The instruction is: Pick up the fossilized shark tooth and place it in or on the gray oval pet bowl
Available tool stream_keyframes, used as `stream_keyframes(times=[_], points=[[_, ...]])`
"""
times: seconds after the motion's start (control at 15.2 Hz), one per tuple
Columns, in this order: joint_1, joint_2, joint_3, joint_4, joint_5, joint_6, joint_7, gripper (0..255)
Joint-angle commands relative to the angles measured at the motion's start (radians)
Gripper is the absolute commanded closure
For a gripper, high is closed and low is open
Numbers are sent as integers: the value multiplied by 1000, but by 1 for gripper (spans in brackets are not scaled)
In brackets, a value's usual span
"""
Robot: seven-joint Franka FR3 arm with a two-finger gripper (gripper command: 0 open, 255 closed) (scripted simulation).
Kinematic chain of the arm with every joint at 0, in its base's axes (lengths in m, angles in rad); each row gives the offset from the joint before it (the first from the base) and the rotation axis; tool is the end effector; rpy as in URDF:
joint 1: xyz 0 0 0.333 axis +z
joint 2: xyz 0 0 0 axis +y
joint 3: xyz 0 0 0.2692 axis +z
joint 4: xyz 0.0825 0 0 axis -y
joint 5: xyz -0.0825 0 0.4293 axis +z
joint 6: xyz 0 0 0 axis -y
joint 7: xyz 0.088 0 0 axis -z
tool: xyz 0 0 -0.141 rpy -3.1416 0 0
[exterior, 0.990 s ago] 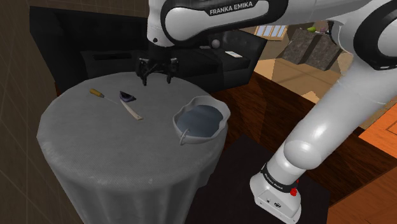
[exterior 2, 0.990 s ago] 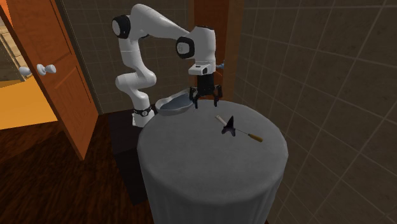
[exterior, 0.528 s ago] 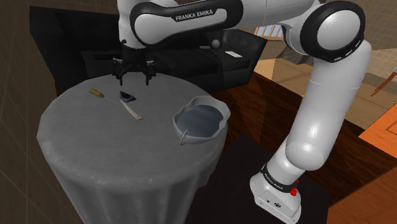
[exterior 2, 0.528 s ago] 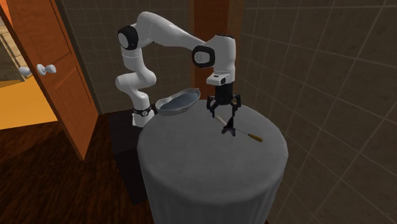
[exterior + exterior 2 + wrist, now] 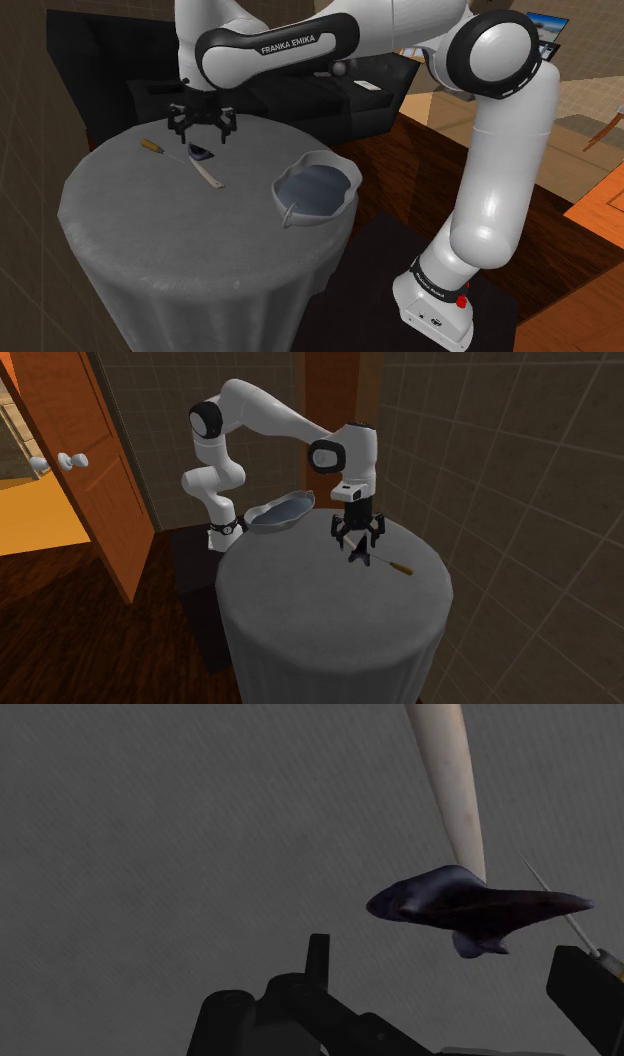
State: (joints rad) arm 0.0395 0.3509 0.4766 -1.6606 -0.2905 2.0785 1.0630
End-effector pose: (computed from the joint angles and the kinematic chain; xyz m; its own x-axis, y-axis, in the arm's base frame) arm 0.6219 0.3050 0.3387 0.8883 -0.4352 0.1465 -0.4344 -0.8999 -0.0391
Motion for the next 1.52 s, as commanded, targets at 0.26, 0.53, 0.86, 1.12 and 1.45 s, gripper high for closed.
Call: stream_keyframes(times=[0.26, 0.53, 0.86, 1.12, 1.45], points=[[3, 11, -3, -5, -7, 15, 5, 0], [3, 11, -3, -5, -7, 15, 5, 255], [3, 12, -3, -3, -7, 14, 6, 255], [3, 12, -3, -2, -7, 14, 5, 255], [230, 208, -95, 421, -22, -505, 601, 0]])
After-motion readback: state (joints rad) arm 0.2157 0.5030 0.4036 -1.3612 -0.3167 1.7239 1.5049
